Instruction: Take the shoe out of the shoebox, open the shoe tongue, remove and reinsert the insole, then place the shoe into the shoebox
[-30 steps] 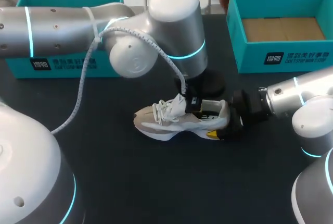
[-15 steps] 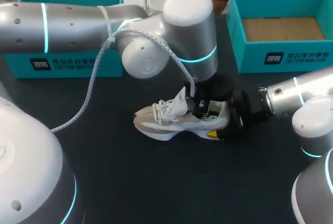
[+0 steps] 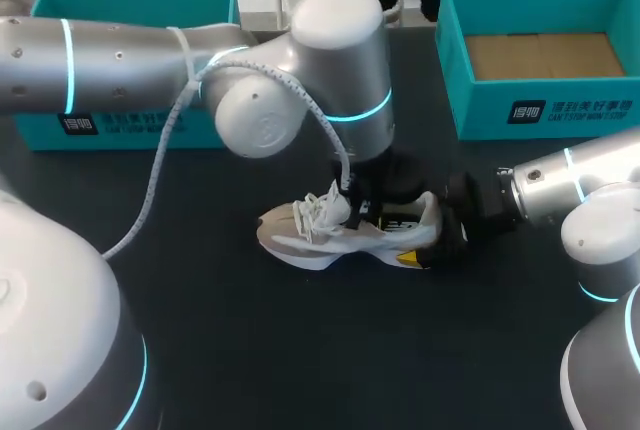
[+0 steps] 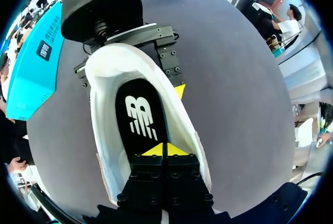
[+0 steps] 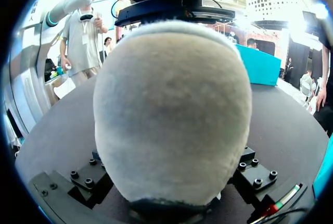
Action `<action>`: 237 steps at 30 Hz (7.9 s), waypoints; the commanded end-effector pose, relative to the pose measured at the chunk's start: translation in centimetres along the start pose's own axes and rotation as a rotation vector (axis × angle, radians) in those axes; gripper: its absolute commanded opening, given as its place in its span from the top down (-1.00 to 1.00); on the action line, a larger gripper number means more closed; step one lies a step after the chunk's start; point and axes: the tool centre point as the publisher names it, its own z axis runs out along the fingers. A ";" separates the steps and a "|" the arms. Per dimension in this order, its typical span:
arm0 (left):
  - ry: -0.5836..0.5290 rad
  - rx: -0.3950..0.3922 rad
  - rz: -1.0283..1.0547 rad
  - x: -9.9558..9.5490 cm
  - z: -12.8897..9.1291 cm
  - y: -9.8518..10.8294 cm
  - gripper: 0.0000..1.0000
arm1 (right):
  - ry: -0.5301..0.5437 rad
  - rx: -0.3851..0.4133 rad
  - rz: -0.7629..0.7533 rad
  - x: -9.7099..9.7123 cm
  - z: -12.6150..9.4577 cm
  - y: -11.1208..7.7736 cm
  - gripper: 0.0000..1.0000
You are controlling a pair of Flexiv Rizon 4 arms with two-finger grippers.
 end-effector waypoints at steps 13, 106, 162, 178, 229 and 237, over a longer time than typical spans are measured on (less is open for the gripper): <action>-0.025 0.014 0.012 -0.6 2.2 0.6 0.13 | -0.001 0.004 0.001 0.1 0.4 -0.2 1.00; -0.325 0.361 -0.099 -0.7 -6.0 -3.2 0.09 | -0.001 0.004 0.001 0.1 0.4 -0.2 1.00; 0.126 0.964 -0.161 2.1 -31.9 -9.5 1.00 | -0.001 0.004 0.001 0.1 0.4 -0.2 1.00; 0.126 0.964 -0.161 2.1 -31.9 -9.5 1.00 | -0.001 0.004 0.001 0.1 0.4 -0.2 1.00; 0.511 1.332 -0.863 12.6 -41.5 -13.2 1.00 | -0.001 0.004 0.001 0.1 0.4 -0.2 1.00; 0.628 1.325 -0.928 14.2 -42.1 -13.6 1.00 | -0.001 0.004 0.001 0.1 0.4 -0.2 1.00</action>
